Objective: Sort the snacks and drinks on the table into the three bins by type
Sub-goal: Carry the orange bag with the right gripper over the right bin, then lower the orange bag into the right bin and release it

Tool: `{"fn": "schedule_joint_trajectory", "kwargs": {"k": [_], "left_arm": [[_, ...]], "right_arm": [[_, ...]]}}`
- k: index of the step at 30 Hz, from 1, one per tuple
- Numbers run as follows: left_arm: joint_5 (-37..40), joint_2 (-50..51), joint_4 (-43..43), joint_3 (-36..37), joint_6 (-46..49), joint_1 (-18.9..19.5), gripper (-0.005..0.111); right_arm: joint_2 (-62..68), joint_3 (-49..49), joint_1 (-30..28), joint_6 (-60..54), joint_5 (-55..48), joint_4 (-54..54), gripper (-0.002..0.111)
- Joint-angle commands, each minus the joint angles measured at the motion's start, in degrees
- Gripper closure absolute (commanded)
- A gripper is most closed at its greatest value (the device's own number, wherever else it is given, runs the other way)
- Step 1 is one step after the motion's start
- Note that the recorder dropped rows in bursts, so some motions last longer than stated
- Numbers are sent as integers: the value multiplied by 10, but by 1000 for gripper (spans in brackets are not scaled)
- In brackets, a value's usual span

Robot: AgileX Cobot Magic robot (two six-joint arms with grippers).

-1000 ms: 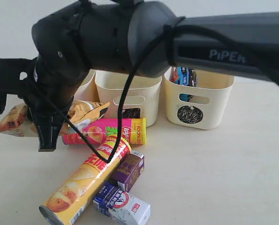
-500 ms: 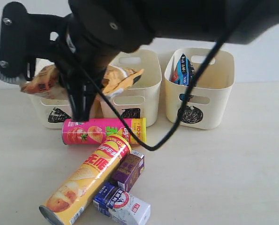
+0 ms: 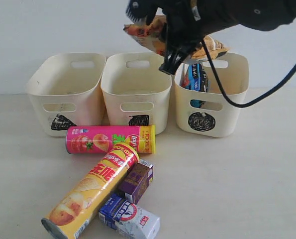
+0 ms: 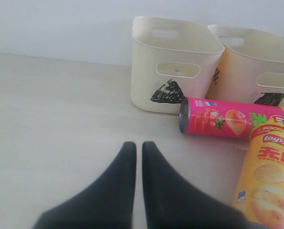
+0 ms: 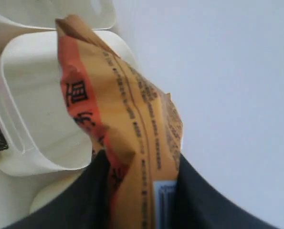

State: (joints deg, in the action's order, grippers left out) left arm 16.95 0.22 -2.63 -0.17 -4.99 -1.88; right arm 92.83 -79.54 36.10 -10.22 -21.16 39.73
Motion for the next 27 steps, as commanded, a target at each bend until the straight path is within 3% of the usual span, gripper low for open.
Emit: {"fn": "schedule_joint_trajectory", "kwargs": {"k": [1,8,11,18,27], "left_arm": [[-2,-2,3,2,1,2,102],[-2,-2,3,2,1,2,102],[-2,-2,3,2,1,2,102],[-2,-2,3,2,1,2,102],[-2,-2,3,2,1,2,102]], "right_arm": [[-8,38,-68,62,114,-6,109],[5,85,-162,230,320,-13,109],[21,87,-191,246,366,-34,109],[83,87,-224,247,442,-158,109],[142,87,-224,102,504,-418,109]]}}
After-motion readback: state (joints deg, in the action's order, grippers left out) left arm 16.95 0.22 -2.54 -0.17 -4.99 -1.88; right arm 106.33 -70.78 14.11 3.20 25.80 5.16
